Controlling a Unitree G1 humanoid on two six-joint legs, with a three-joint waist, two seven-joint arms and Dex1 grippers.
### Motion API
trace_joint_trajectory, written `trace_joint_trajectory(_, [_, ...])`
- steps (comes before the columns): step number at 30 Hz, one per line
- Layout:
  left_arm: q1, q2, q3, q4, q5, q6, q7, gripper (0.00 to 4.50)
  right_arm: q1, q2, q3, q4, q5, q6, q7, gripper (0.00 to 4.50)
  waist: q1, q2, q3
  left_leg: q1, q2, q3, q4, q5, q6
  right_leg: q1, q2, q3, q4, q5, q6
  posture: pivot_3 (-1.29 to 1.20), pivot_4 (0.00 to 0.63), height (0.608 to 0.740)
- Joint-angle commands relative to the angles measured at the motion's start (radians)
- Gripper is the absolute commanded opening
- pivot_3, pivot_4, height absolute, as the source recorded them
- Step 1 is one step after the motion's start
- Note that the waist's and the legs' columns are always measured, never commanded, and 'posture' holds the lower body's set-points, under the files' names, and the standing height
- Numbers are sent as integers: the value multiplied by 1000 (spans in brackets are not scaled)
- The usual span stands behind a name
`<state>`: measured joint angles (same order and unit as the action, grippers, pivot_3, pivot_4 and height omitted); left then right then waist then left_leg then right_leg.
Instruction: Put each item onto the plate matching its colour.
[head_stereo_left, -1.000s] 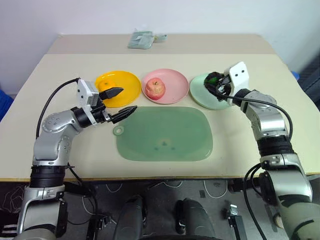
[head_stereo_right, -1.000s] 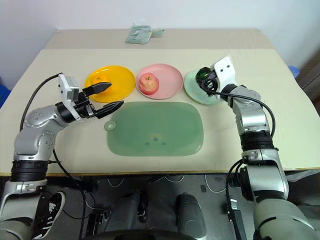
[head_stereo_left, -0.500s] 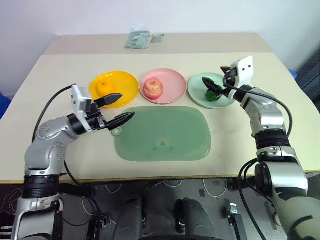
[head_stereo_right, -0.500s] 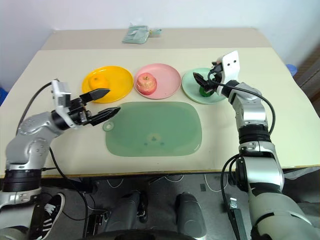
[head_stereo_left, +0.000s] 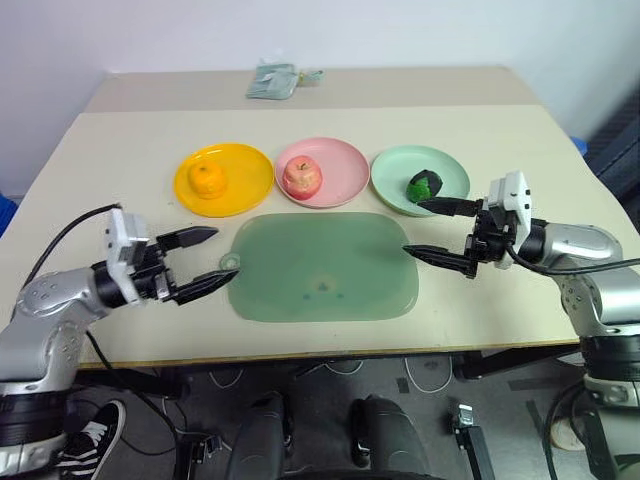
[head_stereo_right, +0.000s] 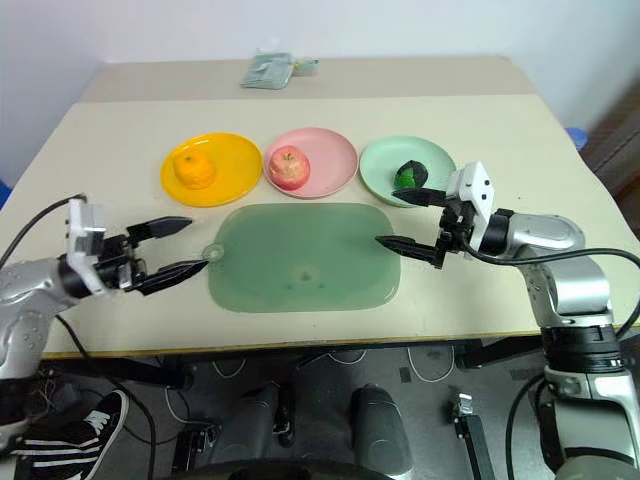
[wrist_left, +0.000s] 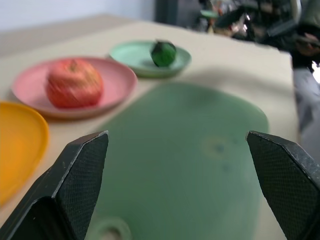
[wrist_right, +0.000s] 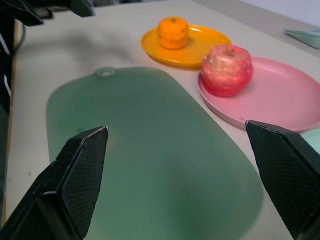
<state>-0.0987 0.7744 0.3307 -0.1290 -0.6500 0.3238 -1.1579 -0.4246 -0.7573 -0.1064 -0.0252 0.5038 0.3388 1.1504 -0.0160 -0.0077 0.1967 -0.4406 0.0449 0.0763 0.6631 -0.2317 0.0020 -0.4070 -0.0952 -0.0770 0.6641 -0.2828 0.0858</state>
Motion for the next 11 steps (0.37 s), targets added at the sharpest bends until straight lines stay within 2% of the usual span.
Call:
trace_joint_trajectory(1, [-6, 11, 30, -57, -38, 20, 13, 4500, 21, -16, -31, -75, 30, 31, -11, 4468, 8, 0, 0, 0, 0, 0, 0, 0, 0, 0, 0, 0, 0, 0, 0, 0, 150, 740])
trace_joint_trajectory(7, [10, -12, -20, -101, -28, 24, 8, 4500, 115, -44, -51, -162, 43, 85, -33, 4468, 26, 0, 0, -1, -1, 0, 0, 0, 0, 1, -1, 0, -2, 0, 0, 0, 150, 740])
trace_joint_trajectory(11, [16, -42, -32, -98, -22, 10, 16, 4500, 76, -47, -40, -155, 32, 101, -55, 4468, 25, 0, 0, 0, -1, 0, 0, 0, 0, 1, -1, 0, -2, 1, -1, 0, 150, 740])
